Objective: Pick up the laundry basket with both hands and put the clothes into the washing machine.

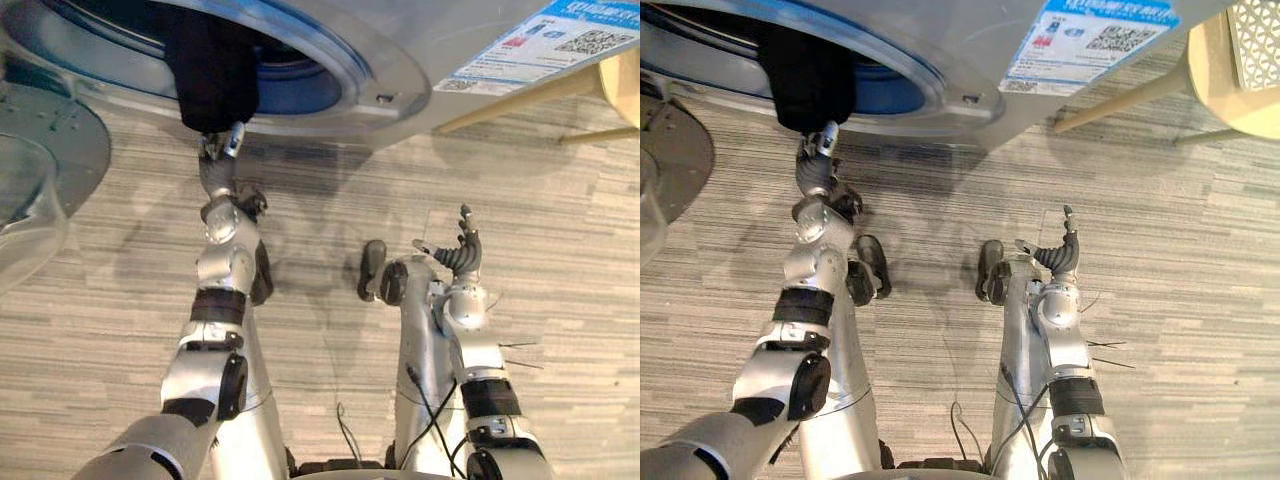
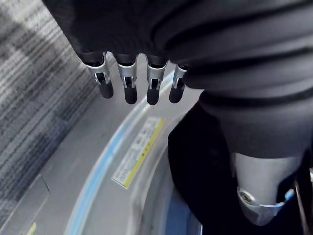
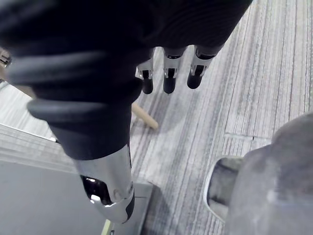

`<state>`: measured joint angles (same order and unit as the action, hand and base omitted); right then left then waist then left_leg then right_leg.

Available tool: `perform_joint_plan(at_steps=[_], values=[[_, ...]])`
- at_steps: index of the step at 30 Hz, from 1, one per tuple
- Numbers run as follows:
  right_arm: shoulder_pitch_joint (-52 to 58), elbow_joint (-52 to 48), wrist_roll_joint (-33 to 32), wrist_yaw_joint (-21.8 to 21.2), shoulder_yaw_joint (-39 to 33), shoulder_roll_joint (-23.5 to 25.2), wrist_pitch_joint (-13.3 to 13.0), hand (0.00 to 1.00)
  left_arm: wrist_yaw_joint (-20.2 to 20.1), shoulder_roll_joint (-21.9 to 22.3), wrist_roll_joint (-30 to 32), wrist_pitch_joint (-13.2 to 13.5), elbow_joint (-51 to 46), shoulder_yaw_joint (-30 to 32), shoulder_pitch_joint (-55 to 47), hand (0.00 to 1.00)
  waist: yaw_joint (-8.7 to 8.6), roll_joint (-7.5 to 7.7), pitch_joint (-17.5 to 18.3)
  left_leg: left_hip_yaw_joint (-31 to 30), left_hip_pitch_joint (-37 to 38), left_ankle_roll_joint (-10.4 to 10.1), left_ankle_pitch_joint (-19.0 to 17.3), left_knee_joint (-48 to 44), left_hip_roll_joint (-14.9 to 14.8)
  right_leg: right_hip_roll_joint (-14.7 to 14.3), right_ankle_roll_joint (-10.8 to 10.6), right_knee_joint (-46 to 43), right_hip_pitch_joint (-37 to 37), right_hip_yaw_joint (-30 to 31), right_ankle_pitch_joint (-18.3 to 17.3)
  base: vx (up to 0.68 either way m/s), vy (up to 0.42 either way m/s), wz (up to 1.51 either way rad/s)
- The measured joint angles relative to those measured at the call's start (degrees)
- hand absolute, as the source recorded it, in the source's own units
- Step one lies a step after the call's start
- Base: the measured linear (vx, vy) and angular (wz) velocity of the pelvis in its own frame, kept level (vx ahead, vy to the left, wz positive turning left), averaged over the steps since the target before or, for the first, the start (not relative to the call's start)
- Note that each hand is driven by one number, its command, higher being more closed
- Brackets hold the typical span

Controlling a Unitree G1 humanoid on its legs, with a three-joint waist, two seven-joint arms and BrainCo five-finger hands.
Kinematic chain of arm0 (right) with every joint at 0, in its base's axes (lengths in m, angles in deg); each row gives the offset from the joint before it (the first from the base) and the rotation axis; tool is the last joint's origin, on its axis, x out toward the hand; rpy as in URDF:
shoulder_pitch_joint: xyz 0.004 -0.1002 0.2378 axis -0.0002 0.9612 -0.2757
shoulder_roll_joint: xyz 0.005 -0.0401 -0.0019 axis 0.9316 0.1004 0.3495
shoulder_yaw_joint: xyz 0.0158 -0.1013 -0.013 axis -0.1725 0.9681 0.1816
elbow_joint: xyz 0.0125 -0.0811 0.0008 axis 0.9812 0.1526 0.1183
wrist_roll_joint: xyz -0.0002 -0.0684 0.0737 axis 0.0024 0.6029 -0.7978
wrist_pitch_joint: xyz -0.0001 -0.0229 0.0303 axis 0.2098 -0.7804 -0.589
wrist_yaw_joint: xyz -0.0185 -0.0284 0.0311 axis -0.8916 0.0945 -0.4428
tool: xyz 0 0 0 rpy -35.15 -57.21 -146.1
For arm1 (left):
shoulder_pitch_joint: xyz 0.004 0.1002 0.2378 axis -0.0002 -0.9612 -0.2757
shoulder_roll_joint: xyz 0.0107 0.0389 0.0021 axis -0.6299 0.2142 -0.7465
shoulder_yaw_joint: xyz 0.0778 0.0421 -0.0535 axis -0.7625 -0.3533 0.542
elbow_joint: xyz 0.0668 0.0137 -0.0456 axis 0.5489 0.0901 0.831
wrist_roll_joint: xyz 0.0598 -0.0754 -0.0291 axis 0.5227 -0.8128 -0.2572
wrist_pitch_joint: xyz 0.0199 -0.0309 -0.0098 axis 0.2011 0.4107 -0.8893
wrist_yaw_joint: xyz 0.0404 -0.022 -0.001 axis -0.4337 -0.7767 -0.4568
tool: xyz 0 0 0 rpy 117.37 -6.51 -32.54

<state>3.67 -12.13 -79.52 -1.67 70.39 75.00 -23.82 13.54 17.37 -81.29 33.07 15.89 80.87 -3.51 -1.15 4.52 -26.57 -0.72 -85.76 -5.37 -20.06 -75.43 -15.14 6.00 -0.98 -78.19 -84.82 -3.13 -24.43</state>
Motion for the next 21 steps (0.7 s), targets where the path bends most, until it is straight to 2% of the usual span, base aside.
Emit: perform_joint_plan(at_steps=[4,7,9,10,15,21], values=[[-0.1,-1.3,0.0,-0.1,0.0,0.1,-0.2,0.00,0.4,-1.0,-1.6,0.0,2.7,1.2,4.4,0.00,-0.84,0.62,-0.7,0.1,-1.4,0.6,-0.4,-1.0,-0.4,-0.1,-0.2,-0.1,-1.0,0.1,0.3,0.02,0.017,-0.08],[-0.4,-1.9,0.0,-0.1,-0.1,0.1,-0.9,0.00,0.1,-3.2,-2.1,-0.1,4.1,1.8,6.6,0.00,-1.13,1.98,-1.9,0.5,-1.8,1.1,-0.7,-1.8,-0.7,-0.2,-0.5,-0.5,-1.6,0.4,0.5,0.01,0.016,-0.07],[-0.6,-2.6,0.0,-0.2,-0.1,0.0,-1.7,0.00,0.2,-3.9,-2.2,-0.2,4.9,1.8,7.8,0.00,-1.08,2.04,-2.7,0.4,-2.2,1.3,-0.8,-2.2,-0.7,-0.2,-0.7,-0.7,-1.8,0.5,0.6,0.00,0.007,-0.03],[-0.5,-3.3,0.0,-0.2,-0.1,0.0,-2.1,0.00,0.1,-4.3,-2.1,-0.2,4.9,1.8,8.0,1.00,-1.16,2.05,-2.7,0.6,-2.8,1.5,-0.9,-2.5,-0.8,-0.2,-1.0,-0.7,-2.5,0.7,0.7,-0.01,0.016,-0.07],[-0.5,-4.1,0.0,-0.3,-0.2,-0.2,-3.3,0.00,0.7,-5.3,-1.1,-1.3,6.3,1.6,9.0,1.00,-1.16,2.03,-2.7,0.9,-3.9,2.1,-1.2,-3.4,-0.8,-0.3,-1.5,-0.9,-3.6,1.5,1.3,0.01,0.016,-0.05],[-0.5,-4.0,0.0,-0.3,-0.3,-0.3,-3.9,0.00,4.1,-5.3,1.3,-1.6,2.5,-0.2,9.5,1.00,-1.14,1.97,-2.8,0.9,-4.3,2.2,-1.2,-3.6,-0.5,0.0,-1.8,-0.8,-3.6,1.5,1.4,0.00,0.000,0.00]])
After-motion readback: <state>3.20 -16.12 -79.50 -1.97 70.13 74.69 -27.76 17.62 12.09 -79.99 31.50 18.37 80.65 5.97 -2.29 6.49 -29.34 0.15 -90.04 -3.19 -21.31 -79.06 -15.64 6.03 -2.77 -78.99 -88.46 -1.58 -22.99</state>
